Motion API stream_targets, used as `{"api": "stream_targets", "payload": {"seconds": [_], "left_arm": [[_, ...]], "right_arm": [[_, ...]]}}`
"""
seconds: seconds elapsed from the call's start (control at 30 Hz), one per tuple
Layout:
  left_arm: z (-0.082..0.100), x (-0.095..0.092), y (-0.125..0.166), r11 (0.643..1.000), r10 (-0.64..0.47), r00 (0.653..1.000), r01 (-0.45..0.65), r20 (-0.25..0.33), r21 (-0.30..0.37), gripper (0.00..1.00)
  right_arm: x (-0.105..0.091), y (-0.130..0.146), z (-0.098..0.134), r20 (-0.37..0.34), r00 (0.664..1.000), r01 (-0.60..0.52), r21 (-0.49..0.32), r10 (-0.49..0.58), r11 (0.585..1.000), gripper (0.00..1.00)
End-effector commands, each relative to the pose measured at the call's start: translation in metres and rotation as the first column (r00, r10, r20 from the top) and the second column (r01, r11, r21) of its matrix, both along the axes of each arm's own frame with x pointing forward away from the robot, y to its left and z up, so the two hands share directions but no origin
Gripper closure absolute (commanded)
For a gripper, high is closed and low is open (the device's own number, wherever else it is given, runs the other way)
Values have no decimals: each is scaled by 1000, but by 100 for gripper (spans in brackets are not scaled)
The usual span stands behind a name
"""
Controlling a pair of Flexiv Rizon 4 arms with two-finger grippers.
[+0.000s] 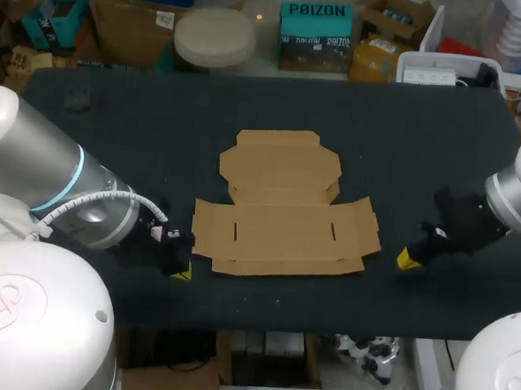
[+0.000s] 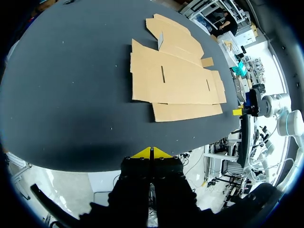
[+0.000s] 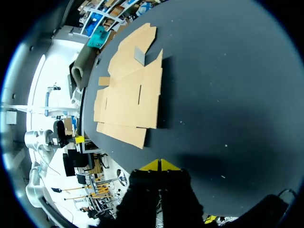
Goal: Assemble the packaging by folding the flat box into shape, placing the metal phone stand inside, and closing the box properly
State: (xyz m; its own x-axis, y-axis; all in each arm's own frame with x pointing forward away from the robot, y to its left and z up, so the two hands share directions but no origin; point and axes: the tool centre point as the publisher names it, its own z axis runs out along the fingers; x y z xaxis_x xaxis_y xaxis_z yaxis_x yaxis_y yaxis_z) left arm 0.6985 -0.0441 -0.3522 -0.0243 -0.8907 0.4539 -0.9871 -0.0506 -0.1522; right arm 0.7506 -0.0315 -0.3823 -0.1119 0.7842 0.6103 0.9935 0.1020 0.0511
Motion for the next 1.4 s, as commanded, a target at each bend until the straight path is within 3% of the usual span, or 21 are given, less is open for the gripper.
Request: {"api": "stream_targets", "payload": {"seconds": [0.03,0.77,1.4], "left_arm": [[-14,9,-4,1000,-11,1000,11,-10,-11,100],[-40,27,-14,999,24,999,-26,-48,-37,100],[-51,29,-22,997,34,998,-38,-61,-64,100]], "right_arm": [[4,6,-6,-3,1000,-10,2,10,1000,100],[17,21,-30,0,1000,-19,35,19,999,100],[14,38,-37,-6,999,-36,39,36,999,100]]}}
